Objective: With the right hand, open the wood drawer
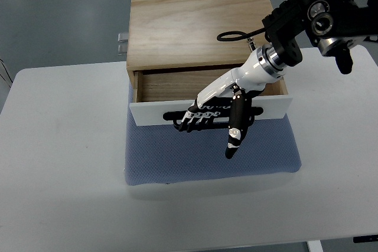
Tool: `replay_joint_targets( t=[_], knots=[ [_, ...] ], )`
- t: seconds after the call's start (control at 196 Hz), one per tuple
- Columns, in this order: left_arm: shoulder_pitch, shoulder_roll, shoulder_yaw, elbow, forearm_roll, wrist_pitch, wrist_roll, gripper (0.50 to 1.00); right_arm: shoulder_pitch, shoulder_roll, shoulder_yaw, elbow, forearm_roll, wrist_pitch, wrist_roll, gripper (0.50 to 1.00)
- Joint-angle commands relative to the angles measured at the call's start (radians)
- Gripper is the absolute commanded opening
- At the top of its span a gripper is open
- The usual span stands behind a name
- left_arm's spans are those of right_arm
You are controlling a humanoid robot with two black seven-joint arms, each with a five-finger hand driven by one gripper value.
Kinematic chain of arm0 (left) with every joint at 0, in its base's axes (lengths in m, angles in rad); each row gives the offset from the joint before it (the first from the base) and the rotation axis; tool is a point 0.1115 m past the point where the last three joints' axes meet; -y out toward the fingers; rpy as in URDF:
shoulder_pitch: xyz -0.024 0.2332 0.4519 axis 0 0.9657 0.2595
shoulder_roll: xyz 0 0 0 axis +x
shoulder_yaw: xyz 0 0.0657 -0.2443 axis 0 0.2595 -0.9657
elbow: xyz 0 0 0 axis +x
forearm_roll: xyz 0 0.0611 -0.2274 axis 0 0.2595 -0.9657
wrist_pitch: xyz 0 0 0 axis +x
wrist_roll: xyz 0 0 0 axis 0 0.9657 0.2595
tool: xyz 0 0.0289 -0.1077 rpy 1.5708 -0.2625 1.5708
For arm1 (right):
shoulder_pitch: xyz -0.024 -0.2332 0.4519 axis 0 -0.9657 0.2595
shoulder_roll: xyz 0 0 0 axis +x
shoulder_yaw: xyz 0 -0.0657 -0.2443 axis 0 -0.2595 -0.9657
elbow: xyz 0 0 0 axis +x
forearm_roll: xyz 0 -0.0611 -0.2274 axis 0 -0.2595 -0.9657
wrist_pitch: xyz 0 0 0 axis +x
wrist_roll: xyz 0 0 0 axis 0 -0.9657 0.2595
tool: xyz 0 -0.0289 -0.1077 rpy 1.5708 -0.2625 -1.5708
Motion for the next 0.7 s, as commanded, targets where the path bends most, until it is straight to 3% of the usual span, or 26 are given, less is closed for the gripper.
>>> replay_joint_targets(
  t=[0.0,0.306,0.479,0.694],
  knots=[
    [0.0,0.0,0.0,0.0,0.0,0.0,0.0,1.0,0.005,-0.004,0.002,0.001,0.0,0.0,0.0,0.944],
    [0.0,0.0,0.0,0.0,0.0,0.0,0.0,1.0,0.059,-0.012,0.029,0.0,0.003,0.0,0.003,0.944],
    [0.0,0.0,0.0,0.0,0.0,0.0,0.0,1.0,0.056,-0.066,0.218,-0.003,0.004,0.0,0.005,0.944],
    [0.0,0.0,0.0,0.0,0.0,0.0,0.0,1.0,-0.136,-0.112,0.571,-0.152,0.033,0.0,0.008,0.944]
  ],
)
